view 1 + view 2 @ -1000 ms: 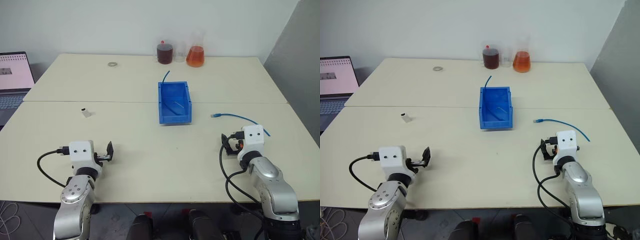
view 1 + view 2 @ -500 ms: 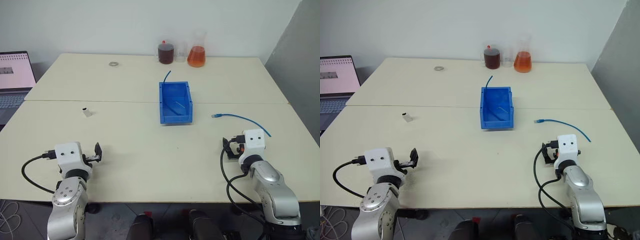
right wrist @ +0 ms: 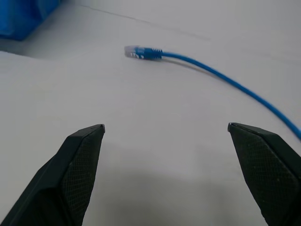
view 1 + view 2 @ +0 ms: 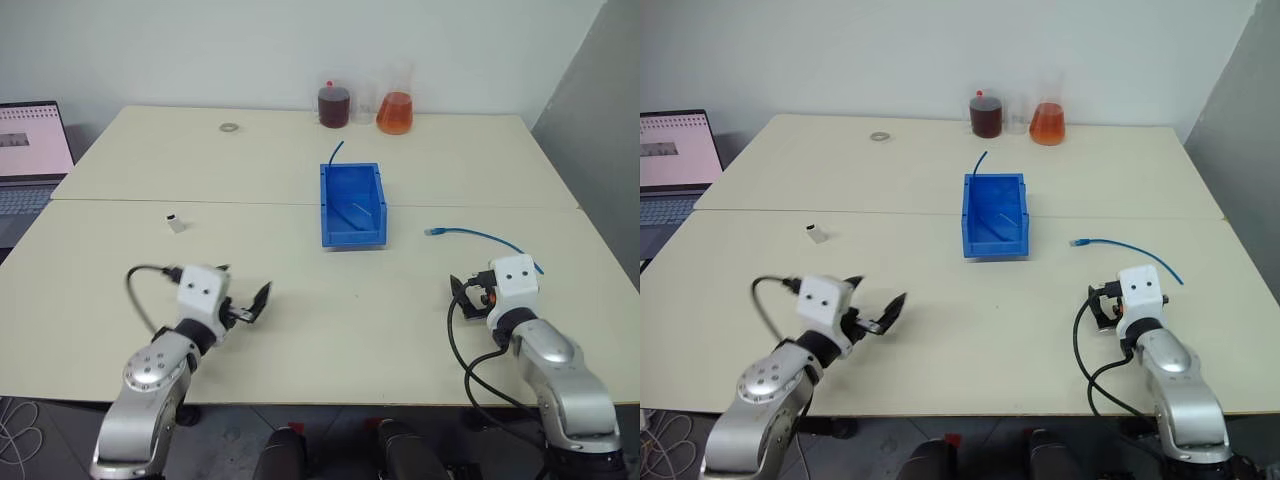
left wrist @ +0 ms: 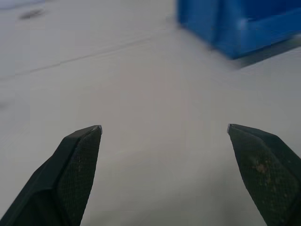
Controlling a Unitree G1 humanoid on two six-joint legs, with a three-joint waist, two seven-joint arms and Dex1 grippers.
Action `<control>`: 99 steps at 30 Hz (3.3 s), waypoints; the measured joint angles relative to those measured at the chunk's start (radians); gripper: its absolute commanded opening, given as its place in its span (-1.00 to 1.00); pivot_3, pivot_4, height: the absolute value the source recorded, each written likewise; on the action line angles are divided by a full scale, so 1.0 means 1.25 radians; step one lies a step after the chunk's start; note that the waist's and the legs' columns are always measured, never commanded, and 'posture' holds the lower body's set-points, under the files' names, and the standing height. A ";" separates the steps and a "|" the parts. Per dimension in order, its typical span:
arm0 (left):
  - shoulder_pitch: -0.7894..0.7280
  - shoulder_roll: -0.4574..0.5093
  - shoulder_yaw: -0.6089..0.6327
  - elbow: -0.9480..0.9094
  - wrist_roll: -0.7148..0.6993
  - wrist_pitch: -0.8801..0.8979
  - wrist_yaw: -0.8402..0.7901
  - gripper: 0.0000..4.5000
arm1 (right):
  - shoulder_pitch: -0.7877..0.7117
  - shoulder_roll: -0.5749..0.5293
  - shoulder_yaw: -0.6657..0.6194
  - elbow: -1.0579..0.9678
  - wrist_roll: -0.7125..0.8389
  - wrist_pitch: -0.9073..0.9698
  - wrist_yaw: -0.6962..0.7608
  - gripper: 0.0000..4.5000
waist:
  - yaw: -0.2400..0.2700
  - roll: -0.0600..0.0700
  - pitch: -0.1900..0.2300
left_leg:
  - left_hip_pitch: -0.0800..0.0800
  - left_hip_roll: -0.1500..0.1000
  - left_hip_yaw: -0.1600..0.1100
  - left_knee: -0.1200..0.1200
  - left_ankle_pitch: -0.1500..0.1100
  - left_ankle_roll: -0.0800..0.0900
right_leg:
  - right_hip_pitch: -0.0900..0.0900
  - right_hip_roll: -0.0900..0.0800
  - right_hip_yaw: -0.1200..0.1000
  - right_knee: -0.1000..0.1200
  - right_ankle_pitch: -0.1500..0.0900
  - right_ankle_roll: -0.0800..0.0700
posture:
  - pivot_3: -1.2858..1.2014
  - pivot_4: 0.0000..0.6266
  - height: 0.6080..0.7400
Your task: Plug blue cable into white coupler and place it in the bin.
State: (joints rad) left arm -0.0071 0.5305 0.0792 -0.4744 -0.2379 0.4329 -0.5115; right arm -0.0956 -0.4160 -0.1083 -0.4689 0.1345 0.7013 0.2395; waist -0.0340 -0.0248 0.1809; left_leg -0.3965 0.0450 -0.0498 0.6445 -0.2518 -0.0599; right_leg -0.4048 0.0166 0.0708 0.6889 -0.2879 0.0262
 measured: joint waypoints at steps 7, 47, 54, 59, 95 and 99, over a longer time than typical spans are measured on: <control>-0.264 0.048 -0.146 0.098 -0.055 -0.007 -0.250 1.00 | -0.224 -0.209 0.033 0.259 0.044 -0.092 0.291 0.98 | 0.000 0.002 0.003 | -0.001 -0.001 0.001 0.001 0.001 0.002 | 0.001 0.000 0.000 -0.004 0.003 0.004 | 0.03 -0.52 1.00; -0.175 -0.025 -0.200 0.006 -0.030 0.096 -0.160 1.00 | -0.857 -0.125 0.120 1.463 -0.219 -0.391 0.426 0.86 | -0.018 0.004 0.004 | -0.002 -0.001 0.007 0.000 0.003 0.005 | 0.000 -0.003 0.001 -0.005 0.007 -0.002 | 0.03 -0.52 1.00; -0.176 -0.022 -0.196 0.006 -0.033 0.101 -0.159 1.00 | -0.857 -0.129 0.118 1.463 -0.220 -0.371 0.477 0.10 | -0.017 0.004 0.004 | -0.002 -0.001 0.007 0.000 0.003 0.005 | 0.000 -0.003 0.001 -0.005 0.007 -0.002 | 0.03 -0.52 1.00; -0.187 -0.022 -0.196 0.010 -0.033 0.101 -0.164 1.00 | -0.857 -0.130 0.117 1.462 -0.220 -0.367 0.485 -0.45 | -0.017 0.004 0.004 | -0.002 -0.001 0.007 0.000 0.003 0.005 | 0.000 -0.003 0.001 -0.005 0.007 -0.002 | 0.03 -0.52 1.00; 0.450 -0.079 0.085 -0.183 -0.022 -0.091 -0.033 1.00 | -0.478 0.005 0.334 0.480 -0.090 -0.204 0.867 -0.98 | -0.017 0.006 0.004 | 0.000 0.001 0.005 0.002 0.003 0.005 | 0.001 -0.001 0.001 -0.004 0.006 0.004 | 0.03 -0.52 1.00; 0.450 -0.123 0.086 -0.185 -0.019 -0.090 0.025 1.00 | -0.521 0.087 0.396 0.536 -0.111 -0.217 0.802 -0.98 | -0.014 0.005 0.004 | -0.001 0.001 0.005 0.001 0.003 0.005 | 0.001 -0.001 0.001 -0.005 0.008 0.000 | 0.03 -0.52 1.00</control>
State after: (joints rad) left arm 0.5559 0.3764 0.1861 -0.7054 -0.2616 0.3198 -0.4806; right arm -0.7465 -0.3078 0.3864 0.2007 -0.0038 0.4300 1.2420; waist -0.0517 -0.0179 0.1854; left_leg -0.3980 0.0464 -0.0431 0.6457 -0.2485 -0.0533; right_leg -0.4042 0.0156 0.0720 0.6825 -0.2784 0.0260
